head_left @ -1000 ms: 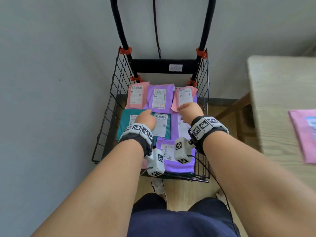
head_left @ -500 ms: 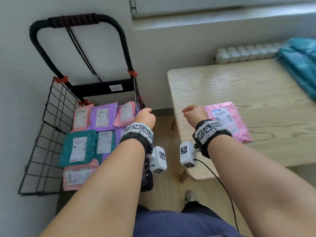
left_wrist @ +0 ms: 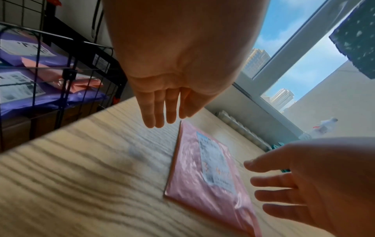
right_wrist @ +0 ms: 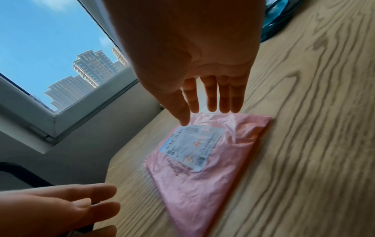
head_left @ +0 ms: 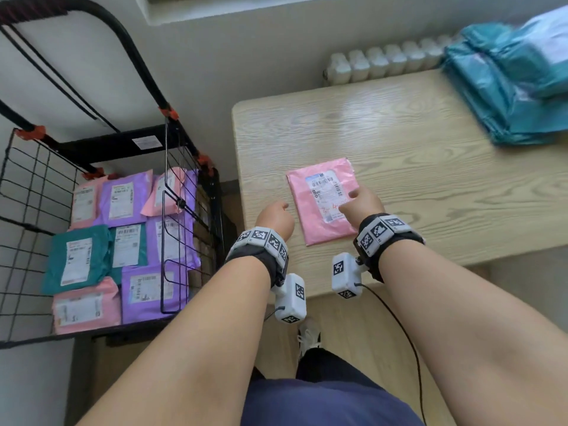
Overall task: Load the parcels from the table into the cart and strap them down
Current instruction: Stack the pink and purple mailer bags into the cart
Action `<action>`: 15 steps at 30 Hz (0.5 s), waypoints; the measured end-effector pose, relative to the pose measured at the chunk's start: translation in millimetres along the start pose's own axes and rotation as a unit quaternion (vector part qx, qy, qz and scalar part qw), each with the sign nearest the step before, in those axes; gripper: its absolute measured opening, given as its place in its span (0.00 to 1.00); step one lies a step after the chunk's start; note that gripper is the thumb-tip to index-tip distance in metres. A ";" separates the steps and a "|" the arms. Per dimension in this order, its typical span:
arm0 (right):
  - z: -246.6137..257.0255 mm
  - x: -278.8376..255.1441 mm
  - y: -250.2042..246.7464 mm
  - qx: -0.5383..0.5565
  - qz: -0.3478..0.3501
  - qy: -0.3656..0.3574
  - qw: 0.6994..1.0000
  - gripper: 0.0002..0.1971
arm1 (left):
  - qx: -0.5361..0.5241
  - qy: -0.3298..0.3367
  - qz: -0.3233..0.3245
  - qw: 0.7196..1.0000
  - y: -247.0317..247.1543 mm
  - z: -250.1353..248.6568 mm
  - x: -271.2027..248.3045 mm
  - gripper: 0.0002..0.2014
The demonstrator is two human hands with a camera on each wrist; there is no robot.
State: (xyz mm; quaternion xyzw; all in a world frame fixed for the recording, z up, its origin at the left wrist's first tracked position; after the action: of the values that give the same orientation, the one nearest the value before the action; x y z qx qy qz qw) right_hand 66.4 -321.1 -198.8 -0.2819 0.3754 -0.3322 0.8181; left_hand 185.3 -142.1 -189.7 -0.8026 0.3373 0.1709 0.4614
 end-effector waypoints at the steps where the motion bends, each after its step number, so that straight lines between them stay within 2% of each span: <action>1: -7.4 2.8 0.4 -0.002 0.006 0.007 1.000 0.23 | 0.003 0.000 0.004 1.000 7.7 -2.4 0.6 0.23; 9: -41.7 19.7 8.3 -0.011 0.034 0.027 0.999 0.30 | 0.013 -0.041 0.017 0.999 44.5 -6.4 5.8 0.21; 15: -45.5 23.2 10.8 -0.025 0.031 0.036 0.999 0.25 | -0.045 -0.077 0.011 0.996 52.6 -4.2 10.0 0.16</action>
State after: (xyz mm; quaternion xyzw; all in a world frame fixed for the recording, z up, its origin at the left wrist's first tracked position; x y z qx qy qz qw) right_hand 45.1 -341.7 -241.8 -0.2785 0.4217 -0.3075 0.8062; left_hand 155.5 -167.8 -226.3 -0.8032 0.3014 0.2528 0.4473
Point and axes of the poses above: each hand's wrist, its own x-axis towards the middle knuckle, its own y-axis out of the palm, z = x × y, the point moved 9 cm from there along x, towards the middle knuckle, and after that the axes turned 5 degrees about -y, right-handed, at the moved point
